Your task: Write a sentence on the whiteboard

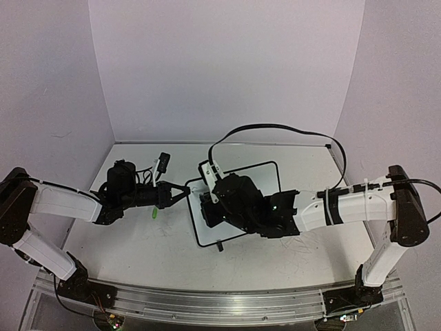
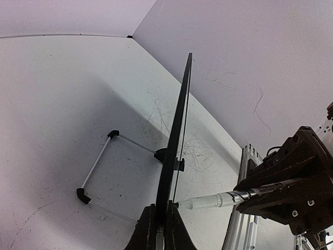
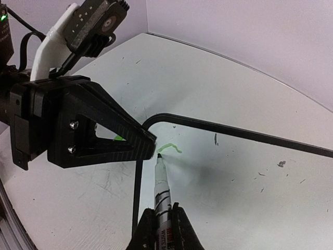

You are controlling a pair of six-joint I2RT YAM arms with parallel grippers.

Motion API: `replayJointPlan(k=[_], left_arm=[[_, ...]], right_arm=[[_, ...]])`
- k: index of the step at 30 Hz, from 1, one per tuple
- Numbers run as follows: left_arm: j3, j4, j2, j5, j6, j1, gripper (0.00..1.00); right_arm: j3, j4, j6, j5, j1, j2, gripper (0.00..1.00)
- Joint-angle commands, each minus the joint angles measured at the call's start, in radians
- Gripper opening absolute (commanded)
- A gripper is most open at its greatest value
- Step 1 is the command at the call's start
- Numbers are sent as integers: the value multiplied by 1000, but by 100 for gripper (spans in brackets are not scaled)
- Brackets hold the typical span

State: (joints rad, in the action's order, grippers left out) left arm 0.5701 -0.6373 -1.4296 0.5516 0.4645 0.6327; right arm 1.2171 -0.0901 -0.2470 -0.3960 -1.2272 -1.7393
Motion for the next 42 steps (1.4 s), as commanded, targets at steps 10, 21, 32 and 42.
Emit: replayJointPlan(k=[10, 21, 32, 42], left_arm=[[22, -32, 30, -6, -4, -6, 0], [22, -32, 30, -6, -4, -7, 0], [24, -32, 27, -6, -5, -7, 0], [27, -32, 26, -3, -4, -7, 0]], right_arm=[[-19, 22, -37, -87, -1, 23, 0], [-36, 39, -60, -106, -2, 30, 0], [-56, 51, -81, -104, -2, 40, 0], [-70, 52, -94, -66, -2, 45, 0]])
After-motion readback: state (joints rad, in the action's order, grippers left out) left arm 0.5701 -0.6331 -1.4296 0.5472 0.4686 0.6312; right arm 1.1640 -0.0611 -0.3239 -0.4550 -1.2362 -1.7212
